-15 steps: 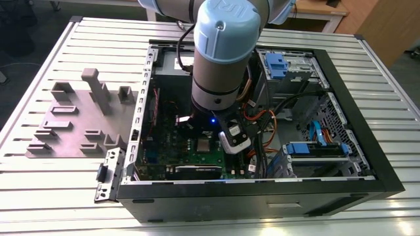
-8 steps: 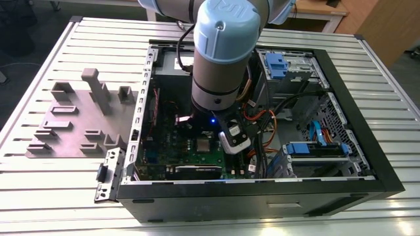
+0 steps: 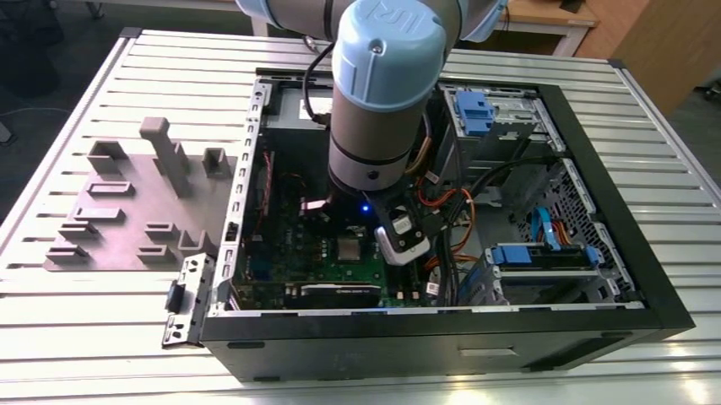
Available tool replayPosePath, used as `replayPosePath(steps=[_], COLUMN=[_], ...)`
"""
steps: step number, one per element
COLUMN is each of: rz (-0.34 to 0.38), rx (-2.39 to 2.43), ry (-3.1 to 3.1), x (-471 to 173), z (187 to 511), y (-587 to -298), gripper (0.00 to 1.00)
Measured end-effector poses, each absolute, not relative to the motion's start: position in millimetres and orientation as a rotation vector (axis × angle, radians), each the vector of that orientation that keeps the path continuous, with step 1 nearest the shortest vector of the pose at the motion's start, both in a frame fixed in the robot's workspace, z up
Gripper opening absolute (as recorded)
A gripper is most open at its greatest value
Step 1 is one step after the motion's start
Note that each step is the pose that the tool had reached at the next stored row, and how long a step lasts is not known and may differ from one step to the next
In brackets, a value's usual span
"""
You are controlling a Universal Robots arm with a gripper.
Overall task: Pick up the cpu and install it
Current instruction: 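Place the cpu into insertion slot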
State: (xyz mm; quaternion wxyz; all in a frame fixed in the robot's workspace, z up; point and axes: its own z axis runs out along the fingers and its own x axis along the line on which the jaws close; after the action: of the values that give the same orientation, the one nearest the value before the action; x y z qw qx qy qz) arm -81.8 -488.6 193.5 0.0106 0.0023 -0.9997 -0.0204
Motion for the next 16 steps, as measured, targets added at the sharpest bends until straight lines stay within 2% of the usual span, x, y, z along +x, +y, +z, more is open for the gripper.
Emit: replayPosePath(steps=[1,2,3,4,16], rz=[-0.064,-0.064,-0.063,-0.063,-0.064], rx=[0.007,0.007,0.007,0.007,0.007], ry=[-3.12,-3.119,-3.12,-3.12,-3.12], x=[-81.8,-81.9,-81.8,-81.8,-81.8], z=[193.5,193.4,193.4,193.3,193.0], y=[-488.6,-488.6,-488.6,-488.6,-488.5], gripper=[0.52,0.45,0.45,0.39,0.39])
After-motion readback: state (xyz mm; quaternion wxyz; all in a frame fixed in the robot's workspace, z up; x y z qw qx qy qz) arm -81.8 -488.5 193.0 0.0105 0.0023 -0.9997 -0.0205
